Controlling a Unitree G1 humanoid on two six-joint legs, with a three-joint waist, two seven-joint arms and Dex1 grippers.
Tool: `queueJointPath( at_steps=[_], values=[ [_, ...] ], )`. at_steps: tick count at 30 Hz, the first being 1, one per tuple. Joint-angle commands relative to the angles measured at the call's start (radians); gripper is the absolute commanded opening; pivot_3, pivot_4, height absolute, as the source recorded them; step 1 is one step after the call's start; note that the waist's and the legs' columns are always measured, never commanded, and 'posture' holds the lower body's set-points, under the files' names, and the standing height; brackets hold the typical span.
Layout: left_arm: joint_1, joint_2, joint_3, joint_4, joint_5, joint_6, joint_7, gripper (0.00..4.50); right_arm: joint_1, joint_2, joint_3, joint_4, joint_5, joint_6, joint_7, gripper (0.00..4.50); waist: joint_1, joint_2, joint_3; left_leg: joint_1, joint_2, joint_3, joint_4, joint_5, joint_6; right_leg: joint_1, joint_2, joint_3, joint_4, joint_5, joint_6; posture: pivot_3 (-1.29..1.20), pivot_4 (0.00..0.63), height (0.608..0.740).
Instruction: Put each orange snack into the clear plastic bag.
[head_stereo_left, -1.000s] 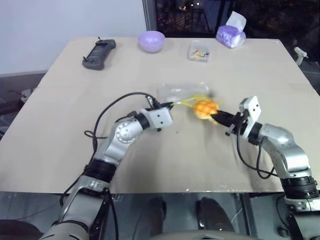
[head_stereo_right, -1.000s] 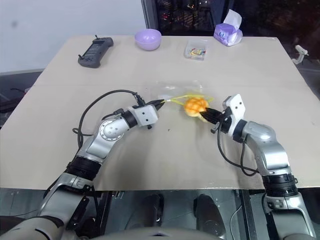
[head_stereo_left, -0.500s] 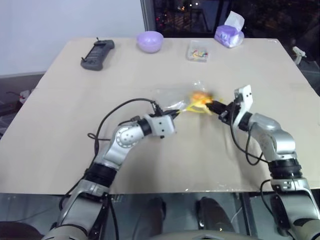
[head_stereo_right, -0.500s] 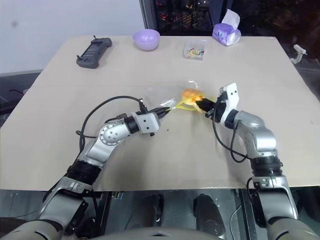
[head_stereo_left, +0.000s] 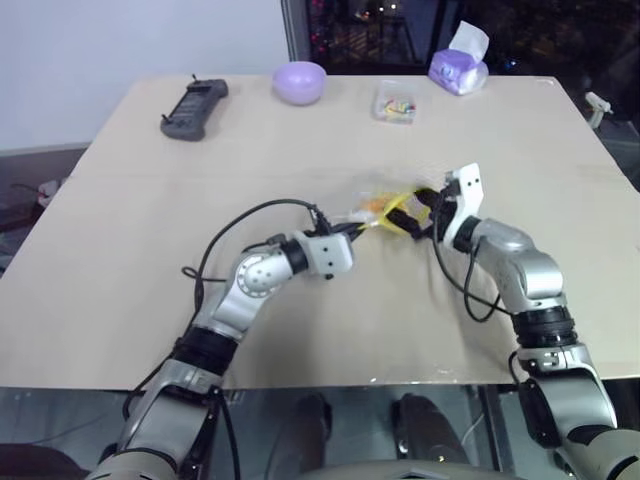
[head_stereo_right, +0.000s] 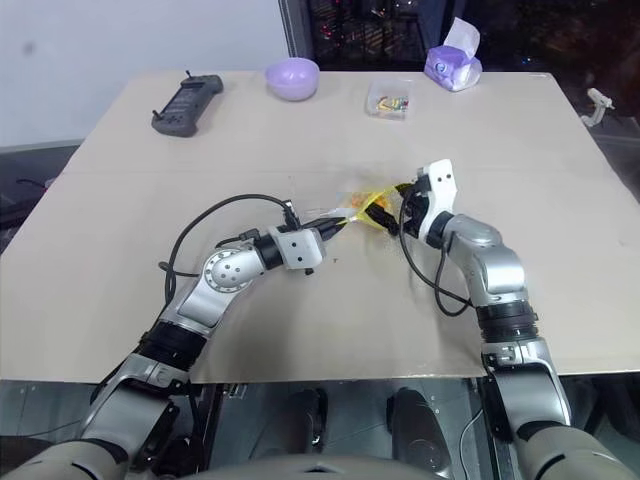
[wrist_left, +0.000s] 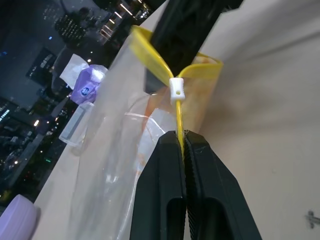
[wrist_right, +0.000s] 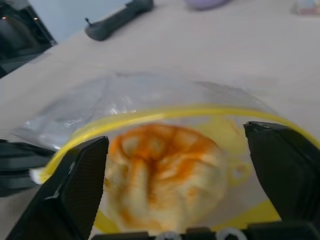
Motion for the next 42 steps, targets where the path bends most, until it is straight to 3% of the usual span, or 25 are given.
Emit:
queueJointPath(
  at_steps=[1,7,13,16,25,34,37,38,42],
  values=[
    [0.002,0.003,0.011,-0.020,-0.005,-0.016,0.014,0.00,0.034,-0.043,-0.017,-0.094,0.035,0.008,0.054,4.46,0.003,0.000,0.000,0.000,0.000,0.000,0.000,0.000,0.000,0.000,0.000,0.000,0.000,0.000,0.000,0.00,0.150,0.740],
    [-0.002,0.001,0.012,-0.015,-0.004,-0.011,0.023,0.00,0.140,-0.145,-0.041,-0.199,0.082,0.003,0.162,4.46,0.003,0.000,0.000,0.000,0.000,0.000,0.000,0.000,0.000,0.000,0.000,0.000,0.000,0.000,0.000,0.00,0.150,0.740],
    [-0.005,-0.001,0.010,-0.009,-0.005,-0.012,0.023,0.00,0.221,-0.317,-0.008,-0.168,-0.025,-0.115,0.261,4.46,0.001,0.000,0.000,0.000,0.000,0.000,0.000,0.000,0.000,0.000,0.000,0.000,0.000,0.000,0.000,0.00,0.150,0.740],
    [-0.008,-0.002,0.010,-0.004,-0.005,-0.014,0.023,0.00,0.224,-0.361,0.022,-0.098,-0.132,-0.212,0.234,4.46,-0.001,0.000,0.000,0.000,0.000,0.000,0.000,0.000,0.000,0.000,0.000,0.000,0.000,0.000,0.000,0.00,0.150,0.740],
    [-0.012,-0.005,0.009,0.001,-0.004,-0.017,0.022,0.00,0.078,-0.263,0.124,0.185,-0.444,-0.549,-0.034,4.46,-0.001,0.000,0.000,0.001,0.000,0.001,0.000,0.000,0.000,0.000,0.000,0.001,0.000,0.000,0.000,0.00,0.150,0.740],
    [-0.010,-0.001,0.013,-0.002,-0.002,-0.015,0.026,0.00,-0.049,-0.193,0.170,0.454,-0.538,-0.784,-0.111,4.46,0.000,0.000,0.000,0.001,0.000,0.002,0.000,0.000,0.000,0.000,0.000,0.001,-0.001,0.000,0.000,0.00,0.150,0.740],
    [-0.008,0.003,0.017,-0.005,0.000,-0.013,0.029,0.00,-0.077,-0.191,0.174,0.511,-0.558,-0.844,-0.127,3.67,0.000,0.000,0.000,0.001,0.000,0.001,0.000,0.000,0.000,0.000,0.000,0.001,0.000,0.000,0.000,0.00,0.150,0.740],
    [-0.007,0.005,0.019,-0.007,0.000,-0.012,0.030,0.00,-0.082,-0.190,0.173,0.525,-0.562,-0.859,-0.128,3.03,0.000,0.000,0.000,0.001,0.000,0.001,0.000,0.000,0.000,0.000,0.000,0.001,0.000,0.000,0.000,0.00,0.150,0.740],
    [0.002,0.009,0.020,-0.015,0.001,-0.008,0.035,0.00,-0.091,-0.186,0.169,0.572,-0.569,-0.899,-0.126,1.30,-0.001,0.000,0.000,0.001,0.000,0.002,0.000,0.000,0.000,0.000,0.000,0.001,-0.001,0.000,0.000,0.00,0.150,0.740]
  ],
)
